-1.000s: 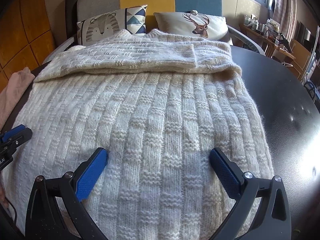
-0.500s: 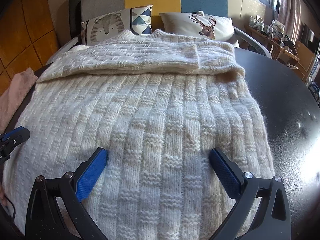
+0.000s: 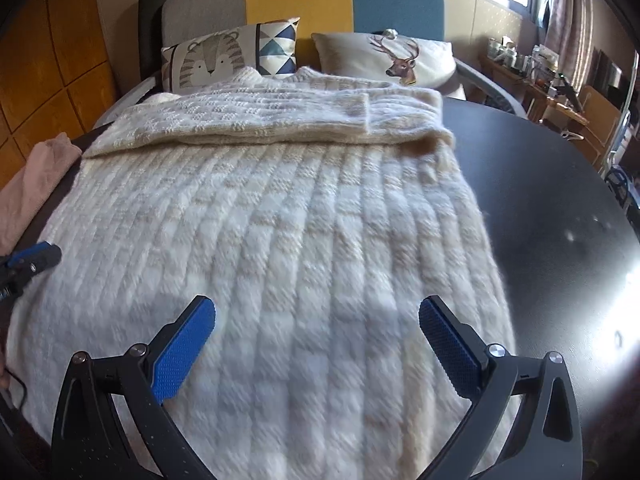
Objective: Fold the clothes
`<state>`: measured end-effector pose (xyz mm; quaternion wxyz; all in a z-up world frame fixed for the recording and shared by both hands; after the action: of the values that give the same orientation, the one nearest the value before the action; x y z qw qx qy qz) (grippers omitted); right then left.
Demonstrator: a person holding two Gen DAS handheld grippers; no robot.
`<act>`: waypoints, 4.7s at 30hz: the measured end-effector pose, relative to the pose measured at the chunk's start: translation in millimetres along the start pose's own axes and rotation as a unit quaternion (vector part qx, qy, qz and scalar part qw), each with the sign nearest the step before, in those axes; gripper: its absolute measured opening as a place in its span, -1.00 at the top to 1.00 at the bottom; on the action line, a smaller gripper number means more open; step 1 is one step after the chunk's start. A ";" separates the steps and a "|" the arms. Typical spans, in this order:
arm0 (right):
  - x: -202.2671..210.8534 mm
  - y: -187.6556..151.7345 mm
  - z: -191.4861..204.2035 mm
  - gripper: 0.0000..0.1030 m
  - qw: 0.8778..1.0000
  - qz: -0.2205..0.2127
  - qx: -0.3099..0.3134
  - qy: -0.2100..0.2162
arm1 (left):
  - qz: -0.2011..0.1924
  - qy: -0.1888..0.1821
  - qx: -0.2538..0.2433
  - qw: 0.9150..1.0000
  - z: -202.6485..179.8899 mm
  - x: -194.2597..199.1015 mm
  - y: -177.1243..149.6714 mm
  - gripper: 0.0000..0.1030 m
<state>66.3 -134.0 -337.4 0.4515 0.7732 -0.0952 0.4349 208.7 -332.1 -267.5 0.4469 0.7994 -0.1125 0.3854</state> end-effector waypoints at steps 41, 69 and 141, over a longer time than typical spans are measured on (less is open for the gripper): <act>49.0 -100.1 -84.1 -1.00 0.997 0.030 -0.070 0.002 | 0.036 -0.103 0.077 0.991 26.5 72.7 -91.3 0.26; 59.5 -101.0 -70.8 -0.63 0.999 -0.003 -0.043 0.022 | 0.058 -0.127 0.087 0.986 10.0 67.9 -91.2 0.35; 110.2 -55.0 -56.0 0.65 0.985 -0.025 -0.086 0.146 | -0.034 -0.167 0.095 0.981 17.7 112.7 -48.7 0.87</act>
<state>129.6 -31.6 -275.6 0.5362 0.6615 -0.0463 0.5223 319.7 -299.7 -222.6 0.3563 0.8949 -0.1213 0.2399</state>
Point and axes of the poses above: each gripper's, at about its wrist camera, not at the fingertips, and x roughly against the way its jaws point, z to its left, y to its top, the point moved 10 cm from there along -x, roughly the way its jaws point, and after that the axes turned 15 degrees about -y, right-handed, at the moved point
